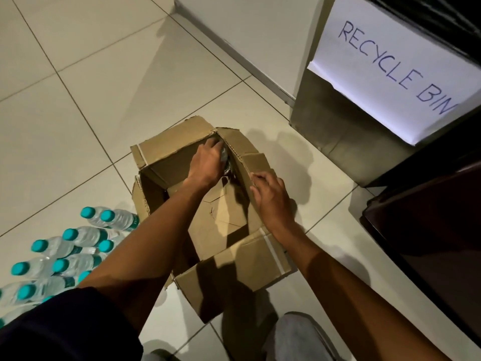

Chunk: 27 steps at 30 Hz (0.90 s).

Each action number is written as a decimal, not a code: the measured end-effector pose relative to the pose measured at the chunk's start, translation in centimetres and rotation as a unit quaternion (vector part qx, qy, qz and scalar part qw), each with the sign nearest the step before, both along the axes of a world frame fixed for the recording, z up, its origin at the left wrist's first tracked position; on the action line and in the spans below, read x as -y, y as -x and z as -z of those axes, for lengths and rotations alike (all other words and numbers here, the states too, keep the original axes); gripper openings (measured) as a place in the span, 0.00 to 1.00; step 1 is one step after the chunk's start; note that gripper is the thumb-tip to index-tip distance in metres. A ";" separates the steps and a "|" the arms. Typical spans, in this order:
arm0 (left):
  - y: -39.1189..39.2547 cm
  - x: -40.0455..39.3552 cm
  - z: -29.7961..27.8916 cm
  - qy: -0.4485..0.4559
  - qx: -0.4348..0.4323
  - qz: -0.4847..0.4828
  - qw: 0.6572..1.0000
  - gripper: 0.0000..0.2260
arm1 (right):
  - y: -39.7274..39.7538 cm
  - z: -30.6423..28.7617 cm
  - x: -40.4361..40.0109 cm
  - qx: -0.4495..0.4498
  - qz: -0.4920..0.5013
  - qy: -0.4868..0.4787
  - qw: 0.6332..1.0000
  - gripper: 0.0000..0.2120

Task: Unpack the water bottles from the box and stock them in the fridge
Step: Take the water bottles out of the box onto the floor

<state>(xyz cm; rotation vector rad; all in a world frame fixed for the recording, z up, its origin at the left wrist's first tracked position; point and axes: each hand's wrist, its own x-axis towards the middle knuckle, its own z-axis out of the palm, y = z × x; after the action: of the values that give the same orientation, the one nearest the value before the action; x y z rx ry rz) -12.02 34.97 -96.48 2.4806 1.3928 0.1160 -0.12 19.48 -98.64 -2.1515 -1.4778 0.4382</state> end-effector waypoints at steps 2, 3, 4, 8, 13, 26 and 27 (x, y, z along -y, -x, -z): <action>-0.3 -0.2 0.4 -0.010 -0.024 0.000 1.000 0.28 | 0.1 0.2 0.0 0.002 0.009 -0.006 1.000 0.16; -0.5 -0.3 0.6 -0.013 -0.029 -0.003 0.999 0.27 | 0.1 0.3 0.0 0.002 0.011 -0.007 1.000 0.16; -0.5 -0.2 0.8 -0.016 -0.030 -0.006 0.999 0.25 | 0.2 0.4 -0.1 -0.001 0.012 -0.009 1.000 0.16; -0.2 0.2 1.4 -0.007 0.004 -0.028 1.000 0.15 | 0.8 0.6 -0.2 -0.017 0.032 -0.017 0.999 0.16; 1.4 1.6 1.3 0.008 0.053 -0.030 0.998 0.11 | 1.0 0.6 -0.1 -0.022 0.034 -0.012 0.999 0.16; 11.9 1.9 -5.2 -0.056 0.153 -0.029 0.986 0.14 | 2.5 -0.9 -0.9 0.039 0.036 -0.002 0.999 0.16; 13.1 1.8 -6.1 -0.067 0.159 -0.032 0.985 0.14 | 3.1 -0.9 -1.0 0.045 0.029 -0.008 0.999 0.16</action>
<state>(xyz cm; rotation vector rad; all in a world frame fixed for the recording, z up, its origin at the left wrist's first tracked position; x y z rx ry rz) -25.10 33.18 -90.43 2.3870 1.3640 0.6099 -3.22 20.47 -97.75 -2.2215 -1.4572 0.3118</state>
